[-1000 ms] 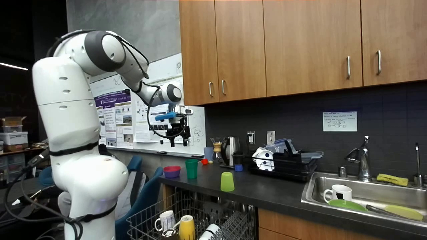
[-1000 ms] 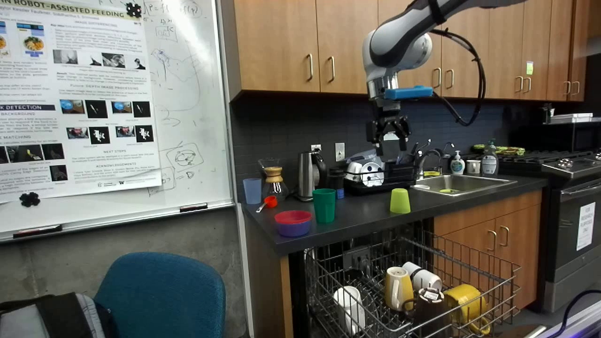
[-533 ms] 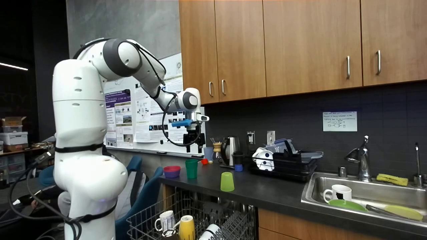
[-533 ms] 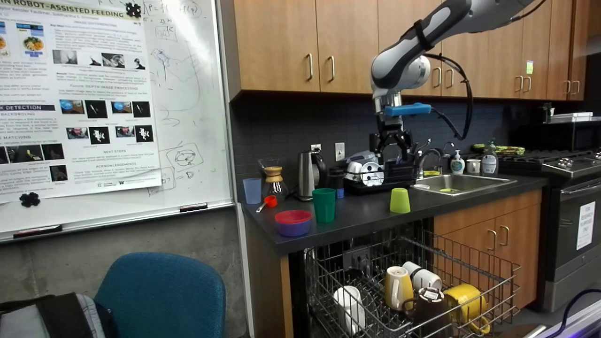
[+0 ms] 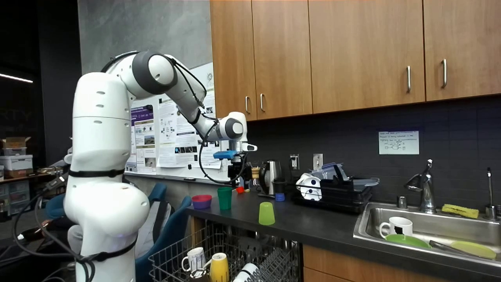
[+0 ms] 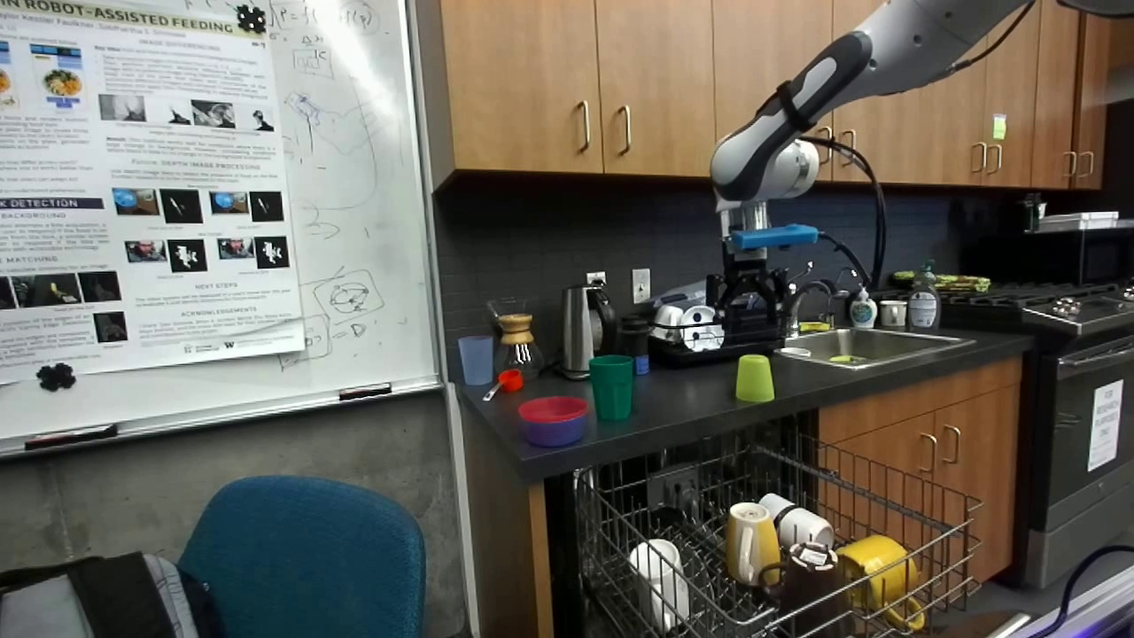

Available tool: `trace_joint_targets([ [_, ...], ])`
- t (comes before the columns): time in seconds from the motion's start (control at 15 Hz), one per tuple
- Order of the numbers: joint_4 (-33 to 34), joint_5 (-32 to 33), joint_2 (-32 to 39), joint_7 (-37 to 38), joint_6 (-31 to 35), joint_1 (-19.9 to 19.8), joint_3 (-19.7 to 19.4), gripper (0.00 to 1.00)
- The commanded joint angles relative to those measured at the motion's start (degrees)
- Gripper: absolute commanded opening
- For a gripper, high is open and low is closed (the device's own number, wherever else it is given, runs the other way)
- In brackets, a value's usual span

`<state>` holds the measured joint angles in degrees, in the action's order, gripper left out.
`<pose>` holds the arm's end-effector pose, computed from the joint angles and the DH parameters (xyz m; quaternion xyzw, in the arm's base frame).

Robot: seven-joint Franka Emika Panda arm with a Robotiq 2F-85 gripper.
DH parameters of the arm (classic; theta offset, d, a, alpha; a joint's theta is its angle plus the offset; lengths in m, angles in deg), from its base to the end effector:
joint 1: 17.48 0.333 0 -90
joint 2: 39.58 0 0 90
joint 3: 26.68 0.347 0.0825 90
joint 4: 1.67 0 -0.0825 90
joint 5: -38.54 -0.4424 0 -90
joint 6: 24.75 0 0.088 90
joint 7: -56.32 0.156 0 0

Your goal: Put the yellow cup inside the green cup.

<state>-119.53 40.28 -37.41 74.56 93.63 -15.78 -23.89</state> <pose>0.6018 0.0443 0.3682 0.9935 -0.1123 -0.0117 0.0149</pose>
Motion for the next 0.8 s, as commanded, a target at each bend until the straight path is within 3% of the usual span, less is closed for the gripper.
trace_joint_targets([
  [0.0, -1.03, 1.92, 1.5, 3.05, 3.0, -0.62, -1.73, 1.0],
  [0.6, 0.37, 1.73, 9.97, 10.85, 10.22, -0.62, -5.08, 1.0],
  [0.73, 2.87, 1.41, 11.35, 11.23, 9.15, -1.1, -6.12, 1.0],
])
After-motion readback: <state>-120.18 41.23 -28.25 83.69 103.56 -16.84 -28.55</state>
